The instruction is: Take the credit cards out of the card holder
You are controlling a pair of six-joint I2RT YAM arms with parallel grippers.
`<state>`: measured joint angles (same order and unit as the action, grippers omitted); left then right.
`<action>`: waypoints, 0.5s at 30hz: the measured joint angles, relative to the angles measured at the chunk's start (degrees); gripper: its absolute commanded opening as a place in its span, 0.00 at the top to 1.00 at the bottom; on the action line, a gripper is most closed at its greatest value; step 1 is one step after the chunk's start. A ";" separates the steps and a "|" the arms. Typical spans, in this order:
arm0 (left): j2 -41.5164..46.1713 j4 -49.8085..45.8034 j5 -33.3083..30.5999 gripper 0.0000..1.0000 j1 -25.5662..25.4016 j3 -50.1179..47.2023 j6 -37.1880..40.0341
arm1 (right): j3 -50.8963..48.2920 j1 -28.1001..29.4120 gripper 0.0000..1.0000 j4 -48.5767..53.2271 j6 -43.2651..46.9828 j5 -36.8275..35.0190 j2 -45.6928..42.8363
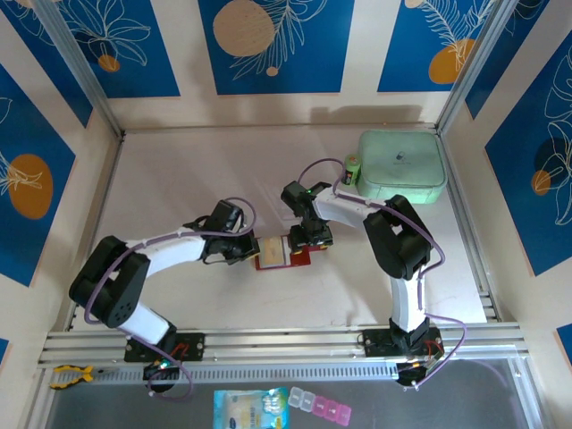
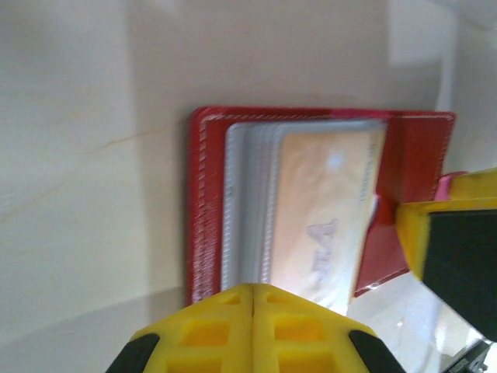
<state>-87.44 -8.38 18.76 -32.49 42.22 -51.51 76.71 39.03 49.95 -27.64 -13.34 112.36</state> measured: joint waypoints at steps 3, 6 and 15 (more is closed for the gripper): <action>0.00 0.17 0.04 0.96 -0.02 0.68 0.24 | -0.35 0.09 0.34 -0.44 -0.11 0.04 -0.39; -0.07 0.22 0.07 0.97 -0.02 0.74 0.63 | -0.68 0.15 0.35 -0.35 -0.44 0.00 -0.96; -1.42 1.03 0.76 0.97 -0.02 1.29 0.85 | -0.61 0.33 0.37 0.00 -1.66 1.01 -7.69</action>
<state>-88.86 -7.35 19.53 -32.51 43.51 -50.65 76.09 39.35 49.95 -29.30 -12.34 104.66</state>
